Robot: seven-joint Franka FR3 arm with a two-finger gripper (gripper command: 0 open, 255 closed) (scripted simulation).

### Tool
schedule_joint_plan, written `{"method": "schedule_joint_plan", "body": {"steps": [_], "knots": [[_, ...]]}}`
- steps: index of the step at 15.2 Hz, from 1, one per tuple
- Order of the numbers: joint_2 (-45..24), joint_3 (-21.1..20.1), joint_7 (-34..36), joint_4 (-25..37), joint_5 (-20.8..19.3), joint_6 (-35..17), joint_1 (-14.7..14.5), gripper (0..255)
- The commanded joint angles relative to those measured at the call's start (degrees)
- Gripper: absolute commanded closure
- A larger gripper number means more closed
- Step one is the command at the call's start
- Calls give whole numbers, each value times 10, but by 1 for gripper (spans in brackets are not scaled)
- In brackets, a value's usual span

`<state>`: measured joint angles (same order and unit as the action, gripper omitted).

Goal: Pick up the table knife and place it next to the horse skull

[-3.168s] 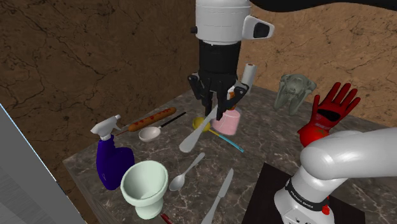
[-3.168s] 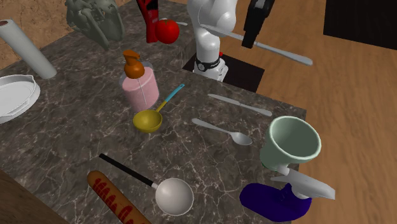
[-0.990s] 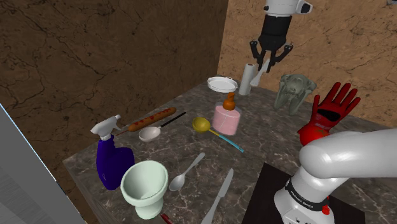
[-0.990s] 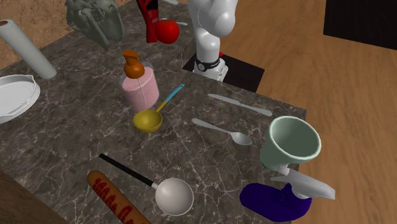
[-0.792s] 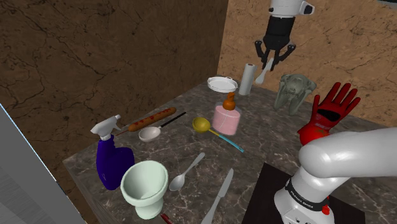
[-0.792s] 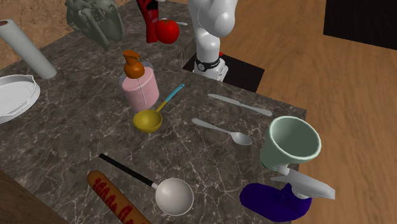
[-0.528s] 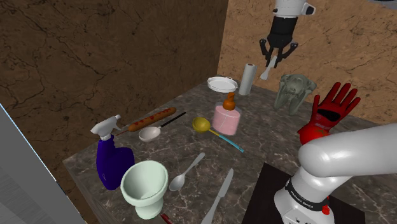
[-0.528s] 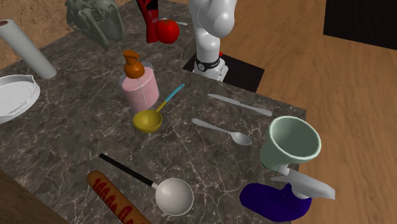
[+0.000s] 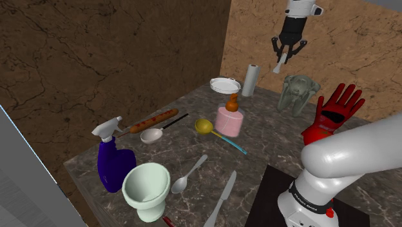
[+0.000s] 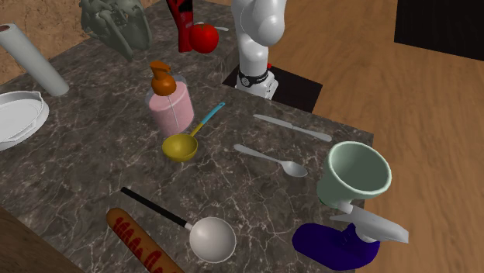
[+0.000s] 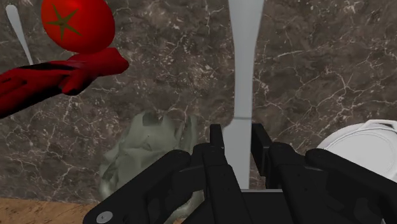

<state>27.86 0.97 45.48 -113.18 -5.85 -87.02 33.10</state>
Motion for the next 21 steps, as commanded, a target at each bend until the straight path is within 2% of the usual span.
{"method": "schedule_joint_plan", "body": {"steps": [1,4,21], "knots": [[-21,19,-25,17,-8,-6,7,255],[-63,44,-58,54,-13,-16,16,255],[-38,48,-45,-101,-19,-145,18,255]]}}
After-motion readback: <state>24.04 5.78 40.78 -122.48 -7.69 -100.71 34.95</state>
